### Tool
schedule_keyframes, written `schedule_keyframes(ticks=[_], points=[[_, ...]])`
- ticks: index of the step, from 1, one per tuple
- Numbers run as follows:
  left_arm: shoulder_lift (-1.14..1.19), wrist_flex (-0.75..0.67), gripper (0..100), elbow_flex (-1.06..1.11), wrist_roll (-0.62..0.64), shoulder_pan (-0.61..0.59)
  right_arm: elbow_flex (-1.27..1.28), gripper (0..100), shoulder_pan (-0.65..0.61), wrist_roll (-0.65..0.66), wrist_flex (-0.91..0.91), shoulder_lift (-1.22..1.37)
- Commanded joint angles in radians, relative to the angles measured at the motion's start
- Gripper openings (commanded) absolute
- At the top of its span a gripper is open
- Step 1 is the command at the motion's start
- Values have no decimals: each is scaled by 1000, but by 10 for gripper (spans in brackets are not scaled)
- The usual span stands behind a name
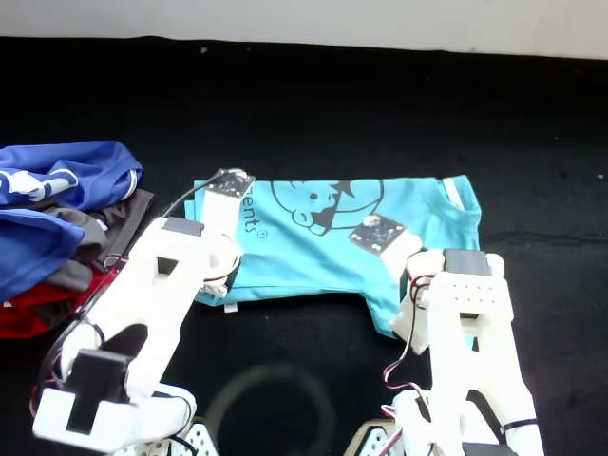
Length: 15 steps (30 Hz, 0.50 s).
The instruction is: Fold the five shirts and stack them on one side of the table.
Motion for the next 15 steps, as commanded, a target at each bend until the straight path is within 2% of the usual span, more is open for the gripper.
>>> schedule_keyframes(ticks=[1,10,15], points=[[38,-23,8,-2,9,-36,-1,197,-2,60,13,-2],[50,-18,8,-27,11,-33,2,199,151,305,-64,7],[51,-18,8,-30,11,-33,96,199,162,385,-122,-2]])
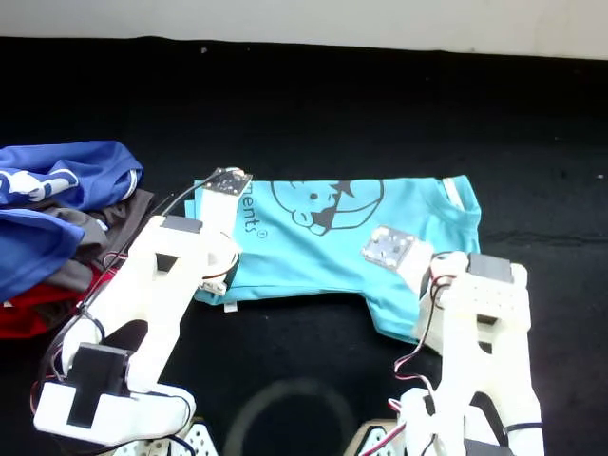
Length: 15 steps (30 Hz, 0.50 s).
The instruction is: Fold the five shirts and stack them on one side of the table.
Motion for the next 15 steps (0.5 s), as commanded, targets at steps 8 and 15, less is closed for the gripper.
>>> schedule_keyframes(ticks=[8,15], points=[[8,-11,8,-15,11,-13,225,199,12,40,-200,1],[8,-11,8,-15,11,-13,341,194,16,40,-415,4]])
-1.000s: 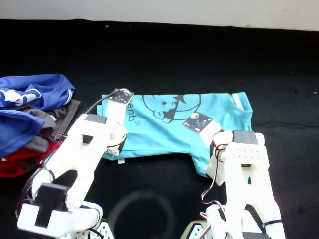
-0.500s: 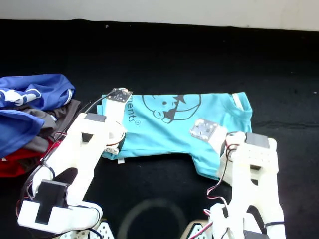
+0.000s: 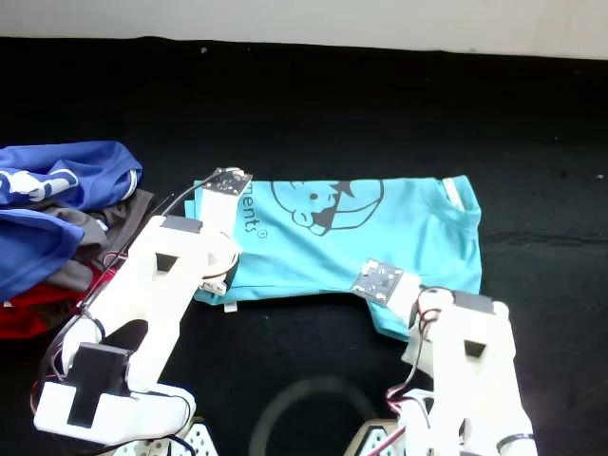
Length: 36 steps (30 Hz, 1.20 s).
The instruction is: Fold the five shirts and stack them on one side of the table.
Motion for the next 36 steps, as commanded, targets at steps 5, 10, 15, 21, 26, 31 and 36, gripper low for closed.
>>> schedule_keyframes(ticks=[5,10,15,21,26,31,36], points=[[8,-11,8,-15,11,-15,35,12,12,9,-140,13],[8,-11,8,-13,11,-15,-30,5,47,8,-119,-15],[8,-11,8,-13,11,-15,-214,5,93,8,-16,-51],[8,-12,8,-12,11,-15,-403,5,85,-75,-7,-50],[8,-12,8,-12,11,-15,-456,5,15,-80,-39,-36],[8,-12,8,-10,11,-15,-467,5,-1,-80,-214,107],[8,-12,8,-10,11,-15,-591,9,-2,-121,-272,286]])
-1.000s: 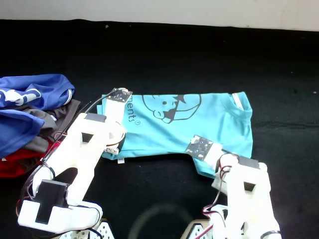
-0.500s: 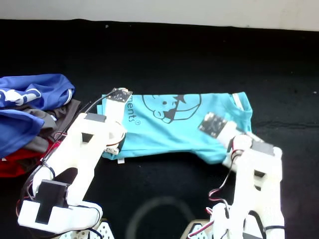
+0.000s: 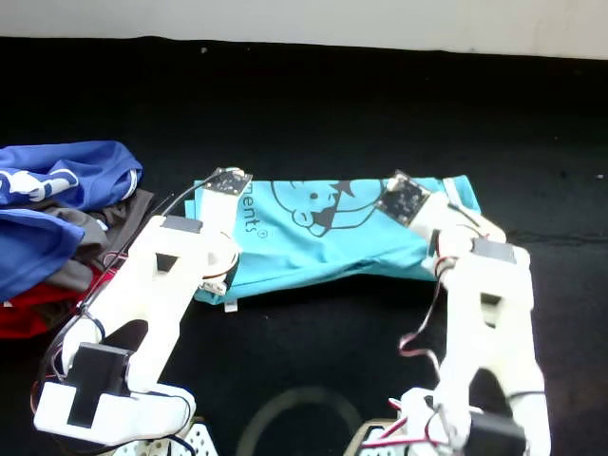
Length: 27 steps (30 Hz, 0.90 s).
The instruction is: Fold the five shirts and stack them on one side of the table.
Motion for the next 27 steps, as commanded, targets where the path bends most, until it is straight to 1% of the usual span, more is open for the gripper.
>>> schedule_keyframes(ticks=[1,3,4,7,11,12,14,16,18,21,23,25,26,27], points=[[8,-12,8,-10,11,-15,-157,9,-19,-98,-42,104],[8,-12,8,-10,11,-15,-234,9,-35,-207,-42,166],[8,-12,8,-10,11,-15,-266,9,-45,-239,-42,199],[8,-12,8,-10,11,-15,-325,9,-79,-285,-41,298],[8,-12,8,-10,11,-15,-346,13,-99,-313,-41,372],[8,-12,8,-10,11,-15,-346,29,-99,-315,-38,372],[8,-11,8,-10,11,-15,-352,104,-97,-328,21,371],[8,-11,8,-10,11,-15,-392,187,-93,-404,94,360],[8,-11,8,-10,11,-15,-443,234,-91,-489,156,335],[8,-11,8,-10,11,-15,-521,237,-91,-609,220,282],[8,-11,8,-10,11,-15,-549,237,-84,-695,234,245],[8,-11,8,-10,11,-15,-555,236,-61,-749,234,216],[8,-11,8,-10,11,-15,-552,221,-50,-760,239,206],[8,-11,8,-10,11,-15,-544,183,-39,-763,255,200]])
